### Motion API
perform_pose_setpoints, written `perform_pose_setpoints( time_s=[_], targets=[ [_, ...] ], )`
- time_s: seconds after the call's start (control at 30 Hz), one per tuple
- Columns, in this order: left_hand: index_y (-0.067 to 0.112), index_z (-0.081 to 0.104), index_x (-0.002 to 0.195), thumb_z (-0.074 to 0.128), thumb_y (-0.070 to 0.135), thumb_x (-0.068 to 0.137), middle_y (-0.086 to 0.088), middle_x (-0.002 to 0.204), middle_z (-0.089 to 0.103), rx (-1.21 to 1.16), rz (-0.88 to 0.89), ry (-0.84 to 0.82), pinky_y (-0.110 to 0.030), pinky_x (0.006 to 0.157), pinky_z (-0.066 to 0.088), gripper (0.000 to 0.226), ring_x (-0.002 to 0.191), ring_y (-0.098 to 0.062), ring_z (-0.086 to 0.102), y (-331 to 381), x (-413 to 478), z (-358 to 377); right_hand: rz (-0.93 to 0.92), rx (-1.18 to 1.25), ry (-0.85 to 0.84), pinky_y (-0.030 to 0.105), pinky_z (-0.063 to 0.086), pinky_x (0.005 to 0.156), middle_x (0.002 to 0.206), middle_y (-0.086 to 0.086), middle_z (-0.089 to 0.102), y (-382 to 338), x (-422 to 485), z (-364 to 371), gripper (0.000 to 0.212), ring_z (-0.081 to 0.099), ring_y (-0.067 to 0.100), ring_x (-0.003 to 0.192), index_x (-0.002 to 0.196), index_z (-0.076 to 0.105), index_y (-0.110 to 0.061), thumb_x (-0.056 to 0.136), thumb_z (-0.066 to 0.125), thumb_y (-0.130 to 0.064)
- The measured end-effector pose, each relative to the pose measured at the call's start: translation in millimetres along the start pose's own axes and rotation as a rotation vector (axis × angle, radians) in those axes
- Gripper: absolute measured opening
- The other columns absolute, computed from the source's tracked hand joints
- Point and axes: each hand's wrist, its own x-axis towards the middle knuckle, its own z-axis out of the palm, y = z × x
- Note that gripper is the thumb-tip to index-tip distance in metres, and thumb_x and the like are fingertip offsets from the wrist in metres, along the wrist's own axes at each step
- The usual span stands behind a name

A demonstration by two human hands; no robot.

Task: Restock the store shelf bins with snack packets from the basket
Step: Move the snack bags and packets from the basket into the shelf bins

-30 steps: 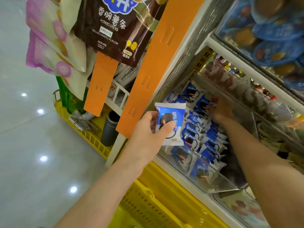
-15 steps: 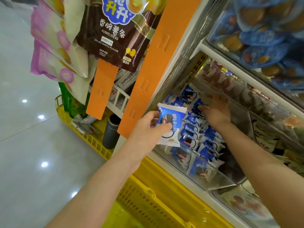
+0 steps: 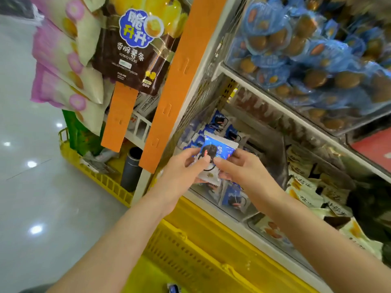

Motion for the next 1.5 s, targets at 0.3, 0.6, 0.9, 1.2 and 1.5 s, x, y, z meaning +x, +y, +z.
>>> perform_pose_setpoints(
  time_s=[0.3, 0.6, 0.9, 1.2, 1.5],
  targets=[
    [0.031, 0.054, 0.103, 0.058, 0.033, 0.089, 0.013, 0.089, 0.060, 0.472, 0.219, 0.021, -0.013, 0.068, 0.044, 0.014, 0.082, 0.001, 0.056, -9, -9, 24, -0.136, -0.195, 0.110, 0.013, 0.053, 0.071, 0.087, -0.016, 0.071, 1, -18, -19, 0.018, 0.066, -0.003, 0.080, 0.089, 0.062, -0.034, 0.087, 0.064, -0.016],
    [0.020, 0.049, 0.124, 0.032, 0.042, 0.097, 0.003, 0.121, 0.053, 1.252, 0.578, -0.071, -0.030, 0.102, 0.026, 0.038, 0.114, -0.014, 0.044, -8, 37, -6, -0.002, -0.879, 0.429, 0.026, 0.026, 0.055, 0.082, 0.000, 0.049, 19, 55, -89, 0.021, 0.048, 0.020, 0.081, 0.103, 0.057, -0.014, 0.090, 0.060, -0.030],
    [0.016, 0.067, 0.092, 0.028, 0.036, 0.097, 0.004, 0.087, 0.065, 1.200, 0.868, -0.111, -0.030, 0.080, 0.045, 0.044, 0.081, -0.013, 0.059, -28, 55, -30, 0.230, -1.167, 0.425, 0.038, 0.043, 0.081, 0.120, 0.024, 0.057, 50, 131, -111, 0.036, 0.056, 0.036, 0.104, 0.123, 0.050, 0.002, 0.091, 0.057, -0.012],
    [0.016, 0.065, 0.087, 0.037, 0.030, 0.097, 0.003, 0.082, 0.063, 1.150, 0.969, -0.091, -0.024, 0.078, 0.035, 0.032, 0.077, -0.014, 0.055, -38, 65, -37, 0.141, -1.365, 0.436, 0.040, 0.043, 0.094, 0.120, 0.022, 0.059, 59, 159, -102, 0.031, 0.056, 0.035, 0.111, 0.118, 0.058, 0.001, 0.087, 0.058, 0.000],
    [0.017, 0.063, 0.088, 0.037, 0.030, 0.096, 0.003, 0.084, 0.063, 1.139, 0.992, -0.069, -0.025, 0.081, 0.036, 0.030, 0.079, -0.014, 0.058, -35, 66, -40, -0.072, -1.086, 0.432, 0.039, 0.043, 0.093, 0.131, 0.014, 0.051, 54, 177, -84, 0.034, 0.052, 0.032, 0.116, 0.130, 0.046, -0.011, 0.097, 0.047, -0.017]
  ],
)
